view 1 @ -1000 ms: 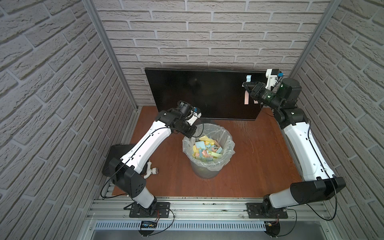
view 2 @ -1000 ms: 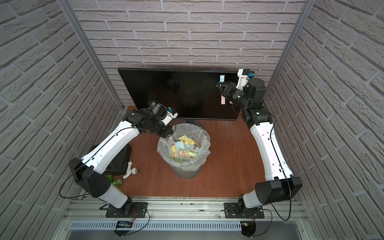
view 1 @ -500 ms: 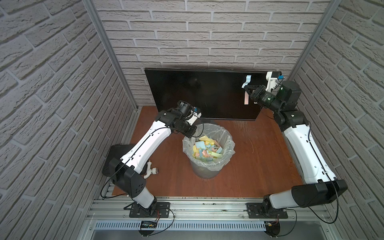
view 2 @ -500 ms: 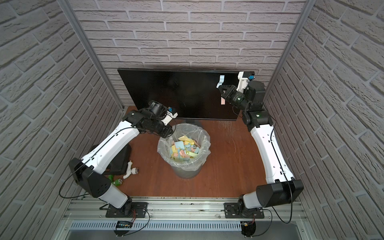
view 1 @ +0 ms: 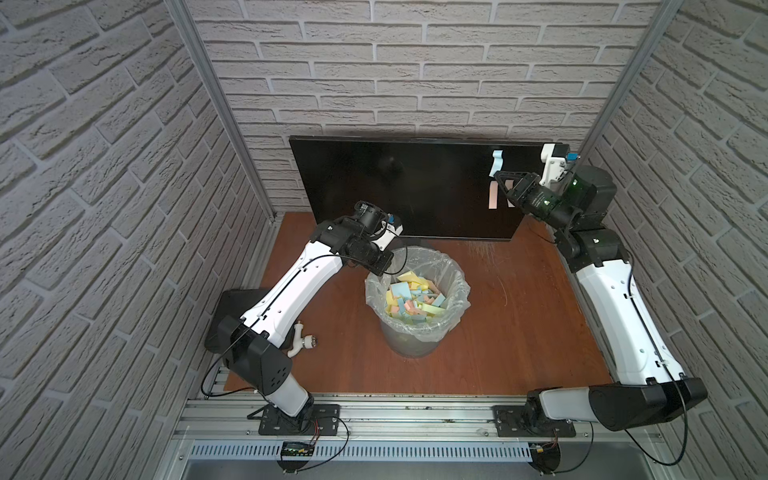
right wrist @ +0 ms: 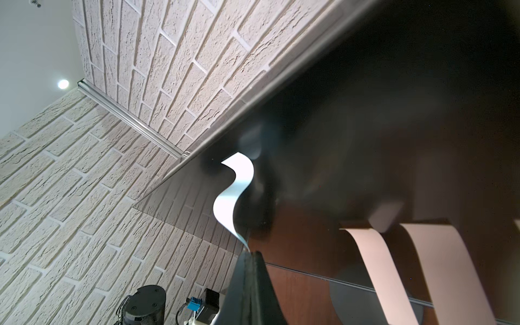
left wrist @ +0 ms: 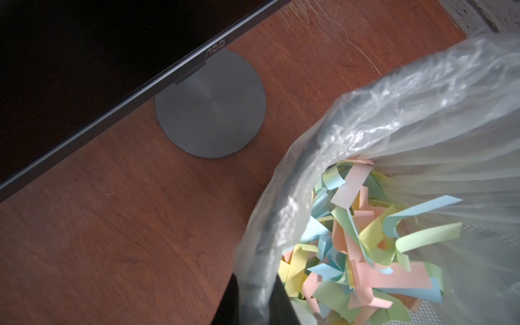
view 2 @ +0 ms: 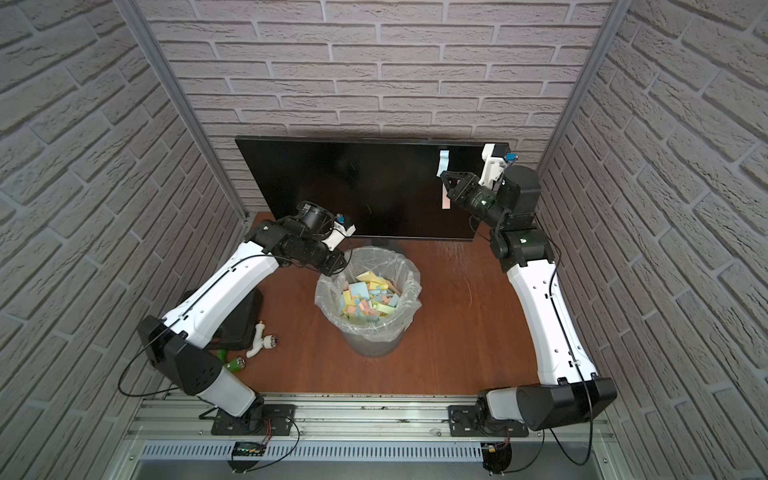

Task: Remove the sticky note from the monitor
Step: Tear off the sticky note from the monitor.

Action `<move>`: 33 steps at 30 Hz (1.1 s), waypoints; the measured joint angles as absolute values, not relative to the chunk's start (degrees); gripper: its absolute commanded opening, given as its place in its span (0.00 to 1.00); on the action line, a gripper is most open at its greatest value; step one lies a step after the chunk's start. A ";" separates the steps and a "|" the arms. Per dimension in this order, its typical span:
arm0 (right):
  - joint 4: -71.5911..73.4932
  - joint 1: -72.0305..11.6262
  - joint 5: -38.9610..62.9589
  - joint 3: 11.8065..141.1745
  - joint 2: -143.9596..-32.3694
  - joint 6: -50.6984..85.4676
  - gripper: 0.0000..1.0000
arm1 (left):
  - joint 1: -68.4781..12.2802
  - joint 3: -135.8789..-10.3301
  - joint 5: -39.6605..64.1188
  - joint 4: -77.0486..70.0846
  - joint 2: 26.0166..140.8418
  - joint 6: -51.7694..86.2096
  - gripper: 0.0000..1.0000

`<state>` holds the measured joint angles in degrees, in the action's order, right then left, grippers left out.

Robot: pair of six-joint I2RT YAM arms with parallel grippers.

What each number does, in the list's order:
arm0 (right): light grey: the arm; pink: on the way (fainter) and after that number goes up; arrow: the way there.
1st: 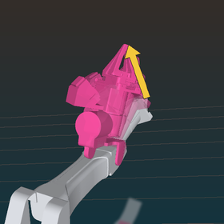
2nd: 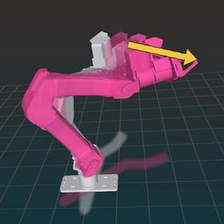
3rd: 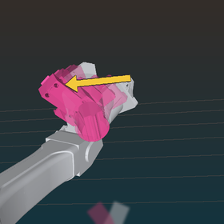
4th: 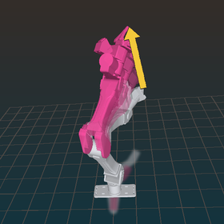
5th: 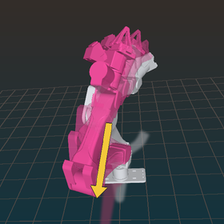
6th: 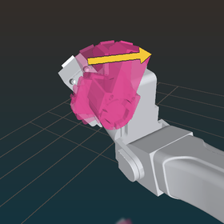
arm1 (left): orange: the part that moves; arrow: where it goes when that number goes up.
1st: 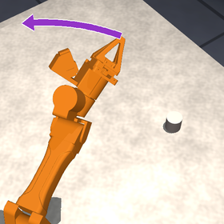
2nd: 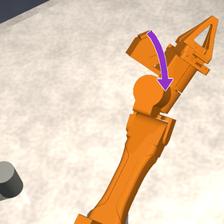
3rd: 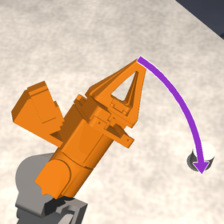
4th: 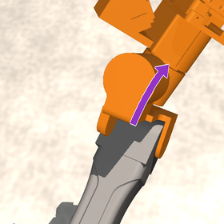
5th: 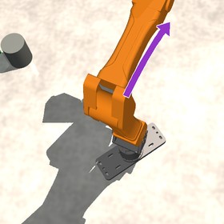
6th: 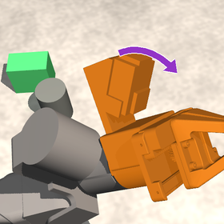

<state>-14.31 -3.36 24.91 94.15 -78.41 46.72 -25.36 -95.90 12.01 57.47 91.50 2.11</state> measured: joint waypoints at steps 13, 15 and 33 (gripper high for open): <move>-14.52 -3.36 25.87 93.51 -77.67 46.63 0.03 | -25.36 -95.90 12.01 57.47 91.50 2.13 0.17; -14.72 -3.38 26.04 93.51 -77.41 46.48 0.03 | -25.36 -95.90 12.03 57.47 91.50 2.11 0.17; -16.51 -3.68 26.89 93.51 -75.61 44.62 0.03 | -25.36 -96.23 12.21 57.58 91.57 2.13 0.17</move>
